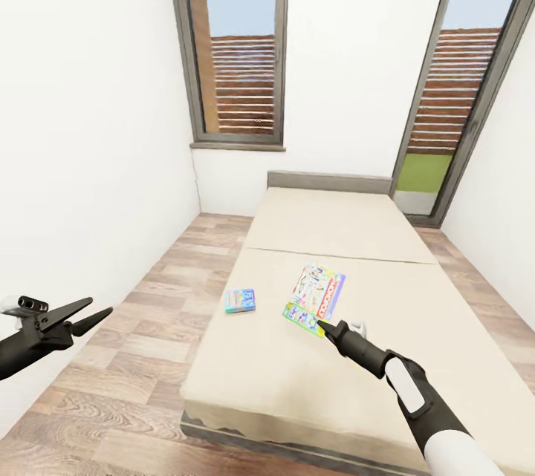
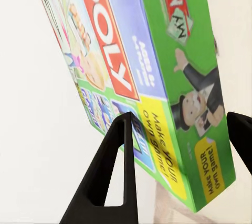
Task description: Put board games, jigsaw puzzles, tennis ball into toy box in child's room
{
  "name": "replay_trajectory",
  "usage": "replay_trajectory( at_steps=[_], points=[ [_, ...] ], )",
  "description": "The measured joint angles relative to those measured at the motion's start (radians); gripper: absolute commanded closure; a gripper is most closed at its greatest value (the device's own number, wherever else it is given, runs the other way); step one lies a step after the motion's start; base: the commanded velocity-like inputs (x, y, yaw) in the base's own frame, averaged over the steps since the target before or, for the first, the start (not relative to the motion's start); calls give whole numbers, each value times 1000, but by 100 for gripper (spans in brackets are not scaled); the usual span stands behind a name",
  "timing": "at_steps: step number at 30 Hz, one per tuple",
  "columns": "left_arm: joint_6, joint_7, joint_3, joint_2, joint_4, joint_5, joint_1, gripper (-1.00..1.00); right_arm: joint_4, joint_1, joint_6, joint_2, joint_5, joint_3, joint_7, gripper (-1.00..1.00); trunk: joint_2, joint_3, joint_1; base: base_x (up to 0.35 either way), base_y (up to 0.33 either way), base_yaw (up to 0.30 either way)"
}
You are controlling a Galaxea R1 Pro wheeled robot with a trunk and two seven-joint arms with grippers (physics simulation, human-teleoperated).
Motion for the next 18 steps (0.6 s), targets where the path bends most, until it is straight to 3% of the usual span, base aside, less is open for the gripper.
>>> replay_trajectory(
  at_steps=[6, 9, 14, 18],
  points=[
    [0, 0, 0, 0, 0, 0, 0, -100, -3, 0, 52, 10, -4, -4, -13, 100, 0, 4, 0, 0, -1, 265],
    [0, 0, 0, 0, 0, 0, 0, -100, -4, 0, 87, 18, -16, -8, -67, 100, 0, 5, 0, 0, 0, 280],
    [0, 0, -1, 0, 0, 0, 0, -100, -3, 0, 101, 45, -87, -10, -178, 100, 0, 5, 0, 0, 0, 283],
    [0, 0, -1, 0, 0, 0, 0, -100, -3, 0, 103, 51, -111, -9, -247, 100, 0, 5, 0, 0, 0, 283]
  ],
)
